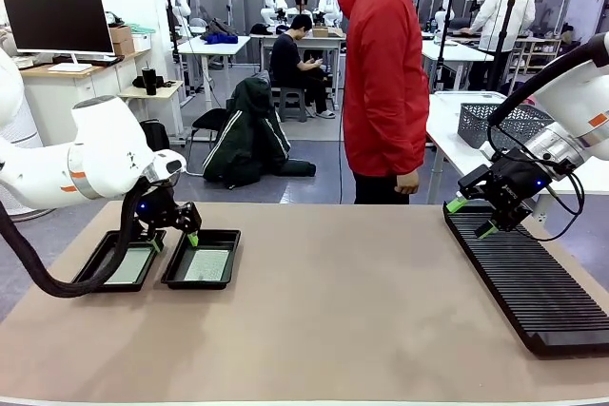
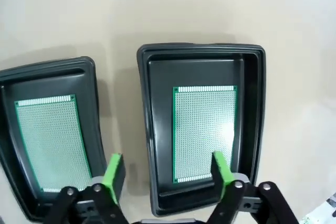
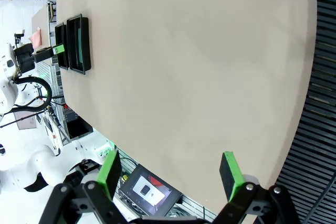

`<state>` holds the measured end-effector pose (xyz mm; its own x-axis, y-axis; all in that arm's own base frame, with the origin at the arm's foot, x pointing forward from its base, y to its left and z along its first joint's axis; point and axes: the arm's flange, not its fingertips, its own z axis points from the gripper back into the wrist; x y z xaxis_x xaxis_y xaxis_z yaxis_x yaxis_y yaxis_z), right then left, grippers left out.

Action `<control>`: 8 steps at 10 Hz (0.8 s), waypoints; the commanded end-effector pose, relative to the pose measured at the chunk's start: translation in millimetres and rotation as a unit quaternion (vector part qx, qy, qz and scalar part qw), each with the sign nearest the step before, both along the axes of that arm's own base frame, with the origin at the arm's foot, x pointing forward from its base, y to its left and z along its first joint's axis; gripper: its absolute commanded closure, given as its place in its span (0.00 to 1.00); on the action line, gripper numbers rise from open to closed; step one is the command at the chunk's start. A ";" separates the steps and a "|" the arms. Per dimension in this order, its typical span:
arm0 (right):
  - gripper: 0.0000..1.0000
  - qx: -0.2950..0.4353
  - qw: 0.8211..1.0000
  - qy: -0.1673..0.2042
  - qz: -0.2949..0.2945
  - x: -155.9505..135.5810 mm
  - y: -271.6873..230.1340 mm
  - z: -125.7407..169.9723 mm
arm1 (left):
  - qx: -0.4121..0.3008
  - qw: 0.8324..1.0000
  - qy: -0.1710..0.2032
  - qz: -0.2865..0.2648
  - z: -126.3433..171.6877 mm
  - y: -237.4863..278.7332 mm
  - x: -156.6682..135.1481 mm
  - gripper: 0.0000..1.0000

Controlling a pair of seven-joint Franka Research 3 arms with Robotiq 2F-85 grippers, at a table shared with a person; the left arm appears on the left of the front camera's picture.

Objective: Inspect and transfer BCBs to ESD trays.
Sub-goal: Pick up the ESD tray and place it on the left side of the table.

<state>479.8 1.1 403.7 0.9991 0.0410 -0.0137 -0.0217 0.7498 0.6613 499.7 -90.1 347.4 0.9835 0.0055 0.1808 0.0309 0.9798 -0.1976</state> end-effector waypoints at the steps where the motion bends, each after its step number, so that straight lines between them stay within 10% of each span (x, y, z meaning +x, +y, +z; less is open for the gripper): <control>1: 0.00 -0.002 1.000 0.003 -0.008 -1.3 2.7 2.1 | 0.028 1.000 -0.001 0.005 19.9 -6.0 -16.4 0.00; 8: 0.00 -0.002 1.000 0.003 -0.008 -1.3 2.7 2.1 | 0.091 0.996 -0.004 -0.014 102.4 -14.5 -11.6 0.00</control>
<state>479.8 1.1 403.7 0.9991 0.0410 -0.0138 -0.0216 0.7498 0.6613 483.9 -99.4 444.5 0.9768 -0.0666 0.2034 0.0789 0.9955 -0.0529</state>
